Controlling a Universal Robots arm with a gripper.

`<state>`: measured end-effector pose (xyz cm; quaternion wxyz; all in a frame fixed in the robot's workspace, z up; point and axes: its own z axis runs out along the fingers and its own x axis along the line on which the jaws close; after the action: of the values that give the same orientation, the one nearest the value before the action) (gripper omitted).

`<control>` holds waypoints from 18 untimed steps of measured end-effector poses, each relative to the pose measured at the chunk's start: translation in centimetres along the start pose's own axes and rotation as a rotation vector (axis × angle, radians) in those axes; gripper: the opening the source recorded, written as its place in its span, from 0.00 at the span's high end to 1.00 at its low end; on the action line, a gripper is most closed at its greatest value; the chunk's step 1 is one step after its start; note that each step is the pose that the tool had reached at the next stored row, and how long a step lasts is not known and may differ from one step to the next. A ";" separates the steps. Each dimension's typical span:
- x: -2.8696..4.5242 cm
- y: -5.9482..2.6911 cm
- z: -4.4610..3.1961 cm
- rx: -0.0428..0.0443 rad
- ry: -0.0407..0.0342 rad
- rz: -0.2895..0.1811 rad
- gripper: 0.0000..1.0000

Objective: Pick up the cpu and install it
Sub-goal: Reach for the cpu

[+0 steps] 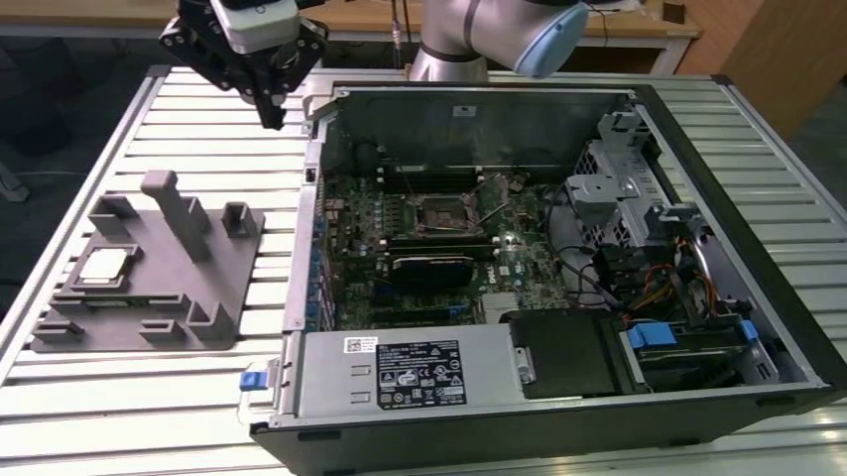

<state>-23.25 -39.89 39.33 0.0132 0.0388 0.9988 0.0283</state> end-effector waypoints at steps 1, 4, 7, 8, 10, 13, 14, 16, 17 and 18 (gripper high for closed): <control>0.18 -0.01 0.00 -0.0005 0.0000 0.000 0.89; 0.80 -0.06 -0.02 -0.0019 0.0000 0.000 0.89; 1.29 -0.10 -0.02 -0.0028 0.0001 0.000 0.89; 1.46 -0.11 -0.02 -0.0029 0.0001 0.000 0.89; 1.77 -0.14 -0.02 -0.0030 0.0001 0.000 0.89; 2.32 -0.18 -0.03 -0.0030 0.0002 0.000 0.89; 2.52 -0.20 -0.03 -0.0031 0.0001 0.000 0.89; 2.92 -0.23 -0.03 -0.0031 0.0001 0.000 0.89; 3.12 -0.24 -0.03 -0.0031 0.0001 0.000 0.89; 3.32 -0.26 -0.03 -0.0030 0.0001 0.000 0.89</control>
<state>-26.59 -39.89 39.26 0.0132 0.0388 0.9987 0.0298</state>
